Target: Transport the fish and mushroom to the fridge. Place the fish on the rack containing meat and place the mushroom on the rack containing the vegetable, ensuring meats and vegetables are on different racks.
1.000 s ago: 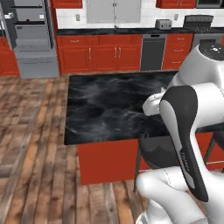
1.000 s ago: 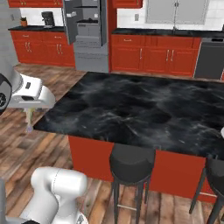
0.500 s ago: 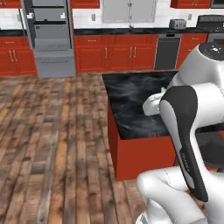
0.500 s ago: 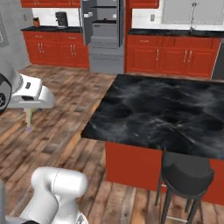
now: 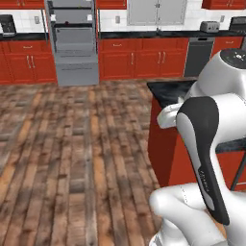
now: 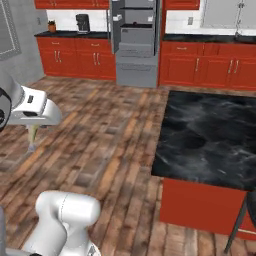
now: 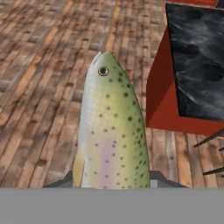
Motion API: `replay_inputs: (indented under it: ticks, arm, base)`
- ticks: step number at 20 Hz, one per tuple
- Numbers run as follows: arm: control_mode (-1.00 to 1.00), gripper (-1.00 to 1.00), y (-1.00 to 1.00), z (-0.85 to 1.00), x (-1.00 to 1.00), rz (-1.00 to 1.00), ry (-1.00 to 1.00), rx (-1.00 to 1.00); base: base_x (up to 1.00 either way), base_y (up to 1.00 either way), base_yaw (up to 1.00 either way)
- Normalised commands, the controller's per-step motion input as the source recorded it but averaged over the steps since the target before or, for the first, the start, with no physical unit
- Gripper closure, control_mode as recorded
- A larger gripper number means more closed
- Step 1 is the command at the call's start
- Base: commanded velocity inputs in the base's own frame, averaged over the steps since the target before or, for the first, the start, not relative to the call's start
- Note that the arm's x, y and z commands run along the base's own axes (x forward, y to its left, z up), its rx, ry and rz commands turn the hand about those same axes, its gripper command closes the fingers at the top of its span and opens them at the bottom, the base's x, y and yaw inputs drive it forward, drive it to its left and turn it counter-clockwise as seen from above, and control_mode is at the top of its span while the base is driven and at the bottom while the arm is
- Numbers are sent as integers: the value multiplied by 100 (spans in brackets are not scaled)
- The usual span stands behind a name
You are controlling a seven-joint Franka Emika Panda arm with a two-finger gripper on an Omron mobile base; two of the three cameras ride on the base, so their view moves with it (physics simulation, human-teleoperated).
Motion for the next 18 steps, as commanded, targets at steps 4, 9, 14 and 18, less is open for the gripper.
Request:
replay_inputs:
  ticks: [4, 9, 14, 18]
  arm:
    - [100, 100, 0, 0, 0, 0, 0, 0]
    - [100, 100, 0, 0, 0, 0, 0, 0]
    - [100, 100, 0, 0, 0, 0, 0, 0]
    - [100, 100, 0, 0, 0, 0, 0, 0]
  base:
    - [100, 100, -13]
    - [100, 65, -8]
    - [100, -17, 3]
    - [100, -62, 14]
